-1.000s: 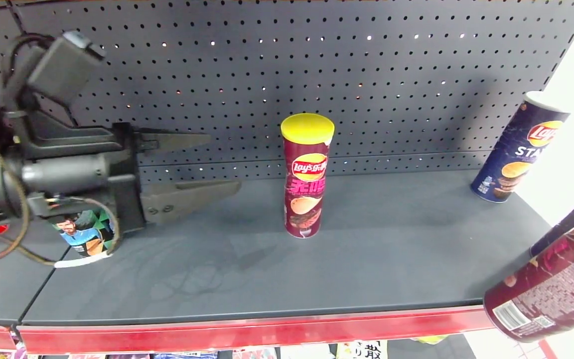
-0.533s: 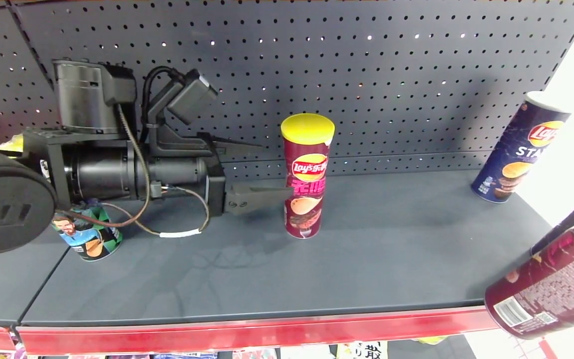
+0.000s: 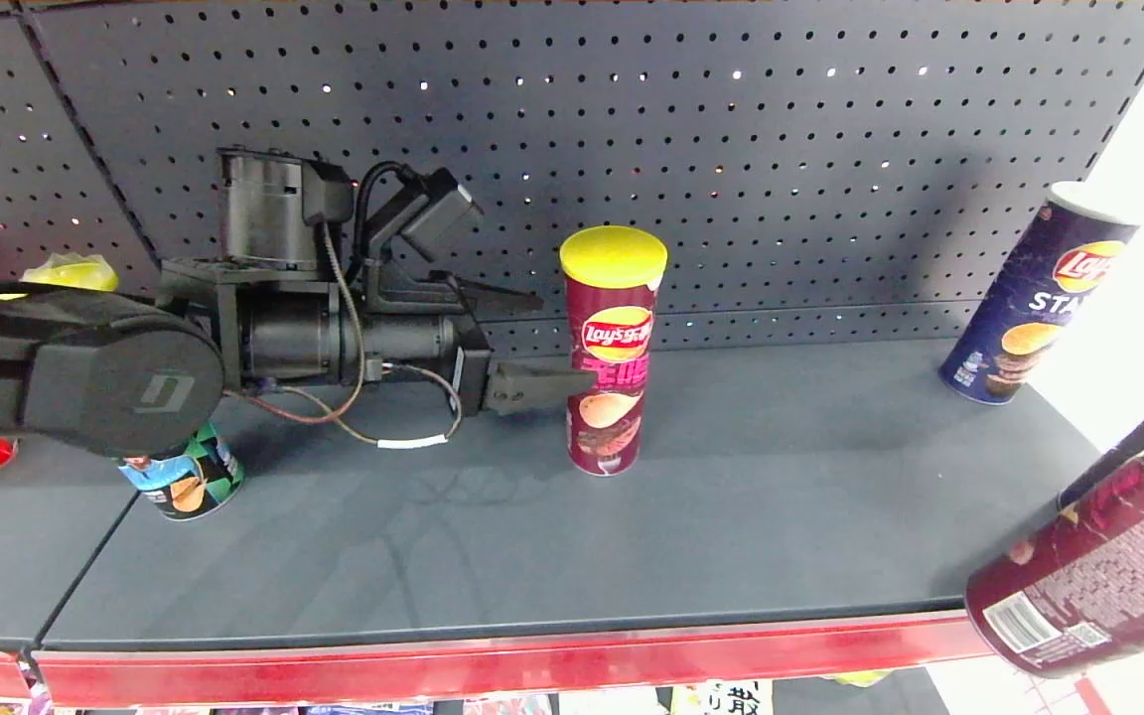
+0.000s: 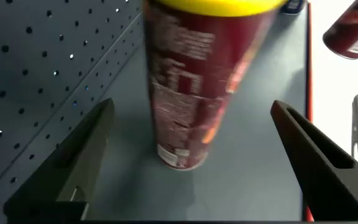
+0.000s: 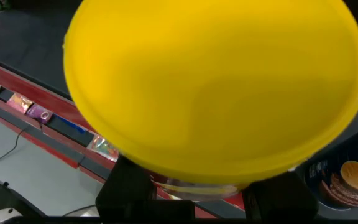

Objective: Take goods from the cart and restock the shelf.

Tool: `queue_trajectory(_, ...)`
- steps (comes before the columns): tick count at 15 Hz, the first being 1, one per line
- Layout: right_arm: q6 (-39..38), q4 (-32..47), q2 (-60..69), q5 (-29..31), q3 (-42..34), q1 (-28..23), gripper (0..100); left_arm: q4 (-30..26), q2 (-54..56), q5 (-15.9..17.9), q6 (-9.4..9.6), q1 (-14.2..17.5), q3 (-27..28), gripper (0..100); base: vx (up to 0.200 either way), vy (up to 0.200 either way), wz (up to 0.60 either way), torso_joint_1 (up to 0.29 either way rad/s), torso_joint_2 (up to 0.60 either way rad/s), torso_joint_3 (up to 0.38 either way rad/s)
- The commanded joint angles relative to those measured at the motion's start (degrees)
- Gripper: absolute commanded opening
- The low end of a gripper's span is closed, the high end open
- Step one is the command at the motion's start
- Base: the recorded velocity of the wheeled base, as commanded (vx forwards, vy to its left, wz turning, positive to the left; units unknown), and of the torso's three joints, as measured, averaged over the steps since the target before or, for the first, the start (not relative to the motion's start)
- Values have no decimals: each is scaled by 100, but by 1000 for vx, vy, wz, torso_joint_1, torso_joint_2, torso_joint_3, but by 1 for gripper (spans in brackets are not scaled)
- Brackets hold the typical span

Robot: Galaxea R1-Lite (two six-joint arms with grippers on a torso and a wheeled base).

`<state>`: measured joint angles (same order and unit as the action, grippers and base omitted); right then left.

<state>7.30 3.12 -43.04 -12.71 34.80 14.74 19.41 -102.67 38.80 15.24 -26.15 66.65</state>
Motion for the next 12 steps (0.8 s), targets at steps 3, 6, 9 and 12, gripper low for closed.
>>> queue_trajectory(3,8,4,7,-3,-18,-15,0,-7,-385,57,-38,5,384,100,0,0,0,0,0,0)
queue_trajectory(6,8,4,-20,-3,-26,-6,0,-7,-500,242,-197,-48,516,100,0,0,0,0,0,0)
queue_trajectory(9,8,4,-29,6,-26,-15,0,2,-640,251,-241,-92,762,100,0,0,0,0,0,0)
queue_trajectory(12,8,4,-46,-3,-35,-15,0,2,-702,259,-293,-180,832,100,0,0,0,0,0,0)
